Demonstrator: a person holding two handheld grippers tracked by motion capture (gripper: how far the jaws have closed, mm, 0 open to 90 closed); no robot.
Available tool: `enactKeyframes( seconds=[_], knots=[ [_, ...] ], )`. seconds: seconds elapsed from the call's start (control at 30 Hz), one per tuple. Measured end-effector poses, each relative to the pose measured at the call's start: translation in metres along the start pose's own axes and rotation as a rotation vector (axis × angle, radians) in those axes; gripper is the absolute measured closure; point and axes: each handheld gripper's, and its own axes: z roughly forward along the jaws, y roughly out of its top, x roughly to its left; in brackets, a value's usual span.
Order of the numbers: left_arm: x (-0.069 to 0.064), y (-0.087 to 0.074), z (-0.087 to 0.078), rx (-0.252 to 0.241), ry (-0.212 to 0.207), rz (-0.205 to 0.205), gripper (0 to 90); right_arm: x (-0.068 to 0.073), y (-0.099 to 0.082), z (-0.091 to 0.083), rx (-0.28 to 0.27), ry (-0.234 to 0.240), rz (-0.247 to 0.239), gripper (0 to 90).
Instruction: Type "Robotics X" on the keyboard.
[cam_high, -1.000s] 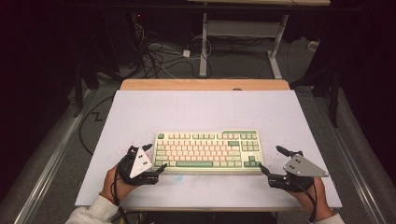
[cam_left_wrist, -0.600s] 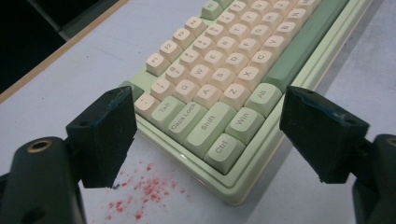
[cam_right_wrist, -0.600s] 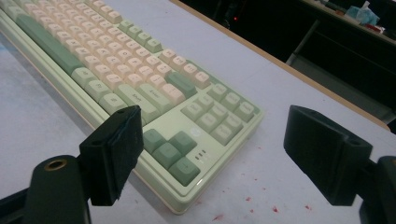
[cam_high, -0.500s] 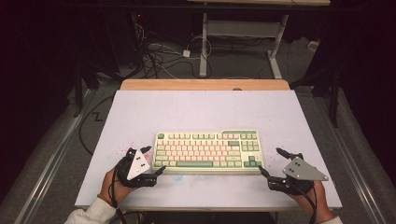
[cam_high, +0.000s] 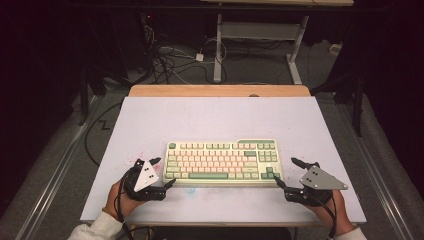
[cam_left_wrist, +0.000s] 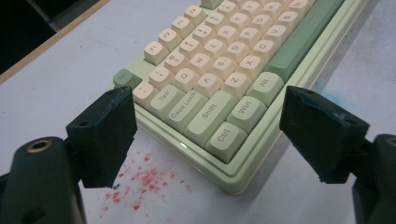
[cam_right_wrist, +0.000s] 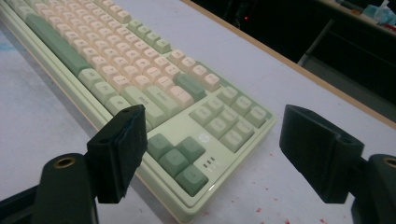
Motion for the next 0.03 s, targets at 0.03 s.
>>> enactKeyframes(
  seconds=[0.03],
  knots=[
    [-0.0004, 0.0005, 0.0012, 0.007, 0.000, 0.003, 18.4, 0.0000, -0.0013, 0.0005, 0.005, 0.004, 0.004, 23.0]
  ],
)
